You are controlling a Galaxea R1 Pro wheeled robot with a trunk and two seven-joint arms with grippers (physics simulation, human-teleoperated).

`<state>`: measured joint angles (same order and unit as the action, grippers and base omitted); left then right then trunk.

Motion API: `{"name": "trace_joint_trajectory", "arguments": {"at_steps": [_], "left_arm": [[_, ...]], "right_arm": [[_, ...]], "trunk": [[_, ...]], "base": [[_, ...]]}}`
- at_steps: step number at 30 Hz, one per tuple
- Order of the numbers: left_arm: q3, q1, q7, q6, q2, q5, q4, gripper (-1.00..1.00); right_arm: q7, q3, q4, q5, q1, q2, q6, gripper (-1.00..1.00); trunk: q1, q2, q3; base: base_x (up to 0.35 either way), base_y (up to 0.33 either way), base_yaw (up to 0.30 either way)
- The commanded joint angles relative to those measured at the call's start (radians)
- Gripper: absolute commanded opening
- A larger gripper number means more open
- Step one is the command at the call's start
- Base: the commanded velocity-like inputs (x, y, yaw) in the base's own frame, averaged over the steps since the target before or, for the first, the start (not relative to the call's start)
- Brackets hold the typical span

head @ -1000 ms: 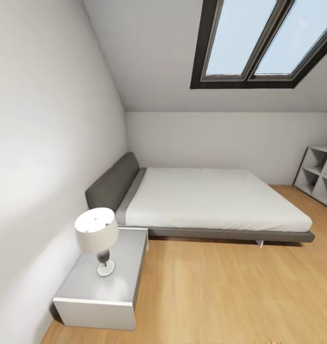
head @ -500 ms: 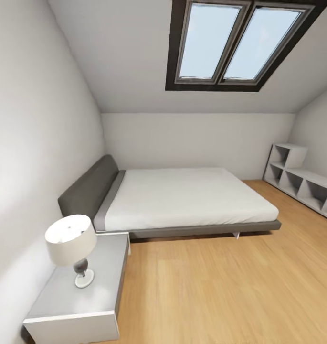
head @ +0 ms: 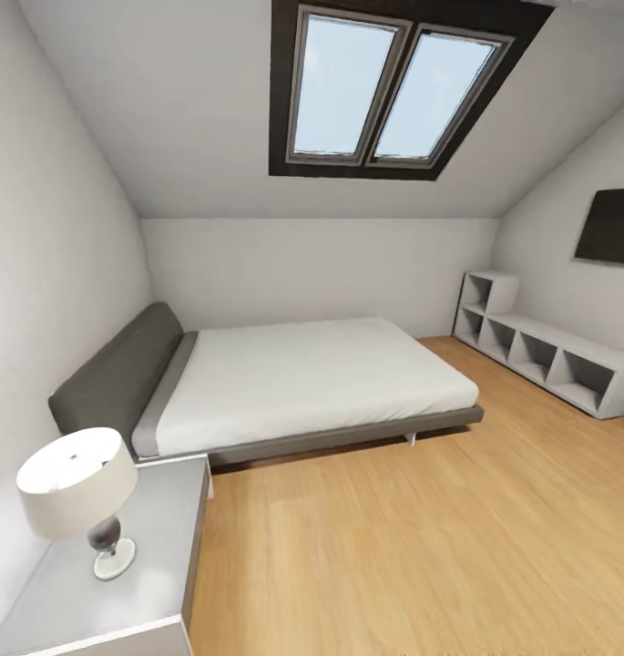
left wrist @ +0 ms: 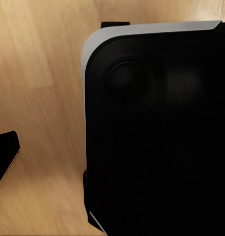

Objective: Attach the digital camera to the camera tripod in the bedroom.

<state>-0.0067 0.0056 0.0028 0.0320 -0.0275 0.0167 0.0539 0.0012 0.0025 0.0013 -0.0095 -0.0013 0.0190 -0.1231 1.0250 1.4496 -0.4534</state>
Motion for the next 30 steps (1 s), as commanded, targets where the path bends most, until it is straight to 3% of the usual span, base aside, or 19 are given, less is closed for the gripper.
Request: {"name": "trace_joint_trajectory", "arguments": {"at_steps": [1, 24, 30], "left_arm": [[-0.001, 0.001, 0.0, 0.002, 0.0, 0.002, 0.001, 1.0], [0.0, 0.001, 0.0, 0.002, 0.0, 0.003, 0.002, 1.0], [0.01, 0.001, -0.001, 0.003, 0.017, 0.006, 0.023, 1.0]], "right_arm": [[0.0, 0.0, 0.0, -0.001, 0.0, 0.0, -0.003, 1.0], [-0.001, -0.001, 0.0, -0.004, 0.0, 0.001, -0.004, 1.0], [-0.002, -0.001, 0.0, -0.003, 0.0, 0.001, -0.004, 1.0]], "trunk": [[0.0, 0.0, 0.0], [0.0, 0.0, 0.012], [0.0, 0.0, 0.015]], "base": [[0.0, 0.0, -0.296], [0.0, 0.0, -0.296], [0.0, 0.0, -0.296]]}}
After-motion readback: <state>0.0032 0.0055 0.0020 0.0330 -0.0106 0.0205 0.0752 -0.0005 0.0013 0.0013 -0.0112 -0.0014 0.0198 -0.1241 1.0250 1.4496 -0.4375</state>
